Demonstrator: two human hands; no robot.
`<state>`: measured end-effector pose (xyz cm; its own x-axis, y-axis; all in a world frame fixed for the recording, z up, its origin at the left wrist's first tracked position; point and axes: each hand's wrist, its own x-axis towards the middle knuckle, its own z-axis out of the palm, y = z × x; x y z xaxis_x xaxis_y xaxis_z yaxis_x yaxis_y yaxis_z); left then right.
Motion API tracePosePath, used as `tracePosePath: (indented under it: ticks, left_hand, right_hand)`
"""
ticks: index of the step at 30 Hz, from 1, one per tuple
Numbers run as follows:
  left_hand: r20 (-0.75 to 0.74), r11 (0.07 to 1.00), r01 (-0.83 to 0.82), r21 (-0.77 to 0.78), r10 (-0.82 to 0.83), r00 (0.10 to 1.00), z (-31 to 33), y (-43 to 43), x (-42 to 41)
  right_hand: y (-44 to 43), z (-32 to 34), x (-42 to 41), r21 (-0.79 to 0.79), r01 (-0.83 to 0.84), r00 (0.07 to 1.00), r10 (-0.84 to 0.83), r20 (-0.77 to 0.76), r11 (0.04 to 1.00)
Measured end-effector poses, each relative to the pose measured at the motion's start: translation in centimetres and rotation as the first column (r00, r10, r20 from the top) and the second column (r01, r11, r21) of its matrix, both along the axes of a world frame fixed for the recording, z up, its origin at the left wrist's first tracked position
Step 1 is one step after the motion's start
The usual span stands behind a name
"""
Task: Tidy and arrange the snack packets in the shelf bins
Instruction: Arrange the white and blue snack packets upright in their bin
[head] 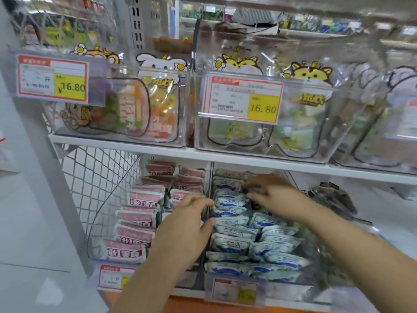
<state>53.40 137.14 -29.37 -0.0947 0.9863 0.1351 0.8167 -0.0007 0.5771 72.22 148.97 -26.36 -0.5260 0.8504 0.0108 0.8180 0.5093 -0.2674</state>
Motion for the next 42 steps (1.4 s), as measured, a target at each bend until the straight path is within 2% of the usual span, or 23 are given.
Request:
tracePosePath:
  ticks: [3,7,10,13,17,20,24,27,29,32,37,42]
  left_hand:
    - [-0.056,0.998,0.011,0.068,-0.007,0.998,0.1,-0.3,1.2]
    - [-0.108,0.988,0.116,0.101,-0.105,0.989,-0.2,-1.0,3.3]
    - [-0.115,0.980,0.183,0.076,-0.174,0.978,-0.3,-1.2,4.9]
    - [-0.228,0.979,0.199,0.045,-0.184,0.956,0.3,0.0,6.3]
    - [-0.401,0.978,0.174,-0.112,-0.205,0.893,1.2,3.9,7.1]
    - [-0.496,0.948,0.177,-0.266,-0.292,0.818,1.9,6.3,7.7]
    - [-0.544,0.889,0.201,-0.410,-0.416,0.729,2.0,8.2,8.9]
    - [-0.522,0.847,0.242,-0.473,-0.491,0.697,1.8,8.9,9.2]
    - [-0.539,0.835,0.265,-0.482,-0.521,0.662,1.8,9.2,9.2]
    - [-0.637,0.867,0.262,-0.423,-0.490,0.594,2.0,9.3,8.9]
    - [-0.652,0.918,0.264,-0.296,-0.396,0.647,2.3,8.7,7.1]
    - [-0.713,0.908,0.247,-0.340,-0.420,0.562,1.9,7.6,5.6]
  right_hand:
    - [-3.0,0.9,3.3,-0.035,0.045,0.999,-0.046,-0.016,0.998]
    - [-6.2,-0.1,6.9,0.073,0.168,0.986,-0.168,-0.006,0.983]
    - [-7.7,-1.5,8.8,0.113,0.198,0.968,-0.177,-0.177,0.974]
    - [-7.6,-2.1,9.7,0.071,0.182,0.947,-0.155,-0.283,0.981]
    - [-6.1,-2.5,10.0,0.039,0.148,0.937,-0.128,-0.326,0.988]
    - [-4.8,-2.7,10.2,0.025,0.104,0.946,-0.092,-0.310,0.994]
    - [-3.4,-3.1,10.7,0.023,0.089,0.940,-0.076,-0.332,0.996]
    - [-3.2,-3.5,10.7,0.033,0.084,0.931,-0.067,-0.360,0.996]
    - [-3.2,-3.7,10.7,0.040,0.073,0.930,-0.053,-0.364,0.997]
    - [-3.2,-3.8,10.9,0.036,0.060,0.927,-0.042,-0.372,0.998]
    - [-3.3,-3.9,10.7,0.028,0.056,0.921,-0.041,-0.387,0.998]
    - [-3.6,-3.8,10.4,0.040,0.058,0.935,-0.040,-0.351,0.998]
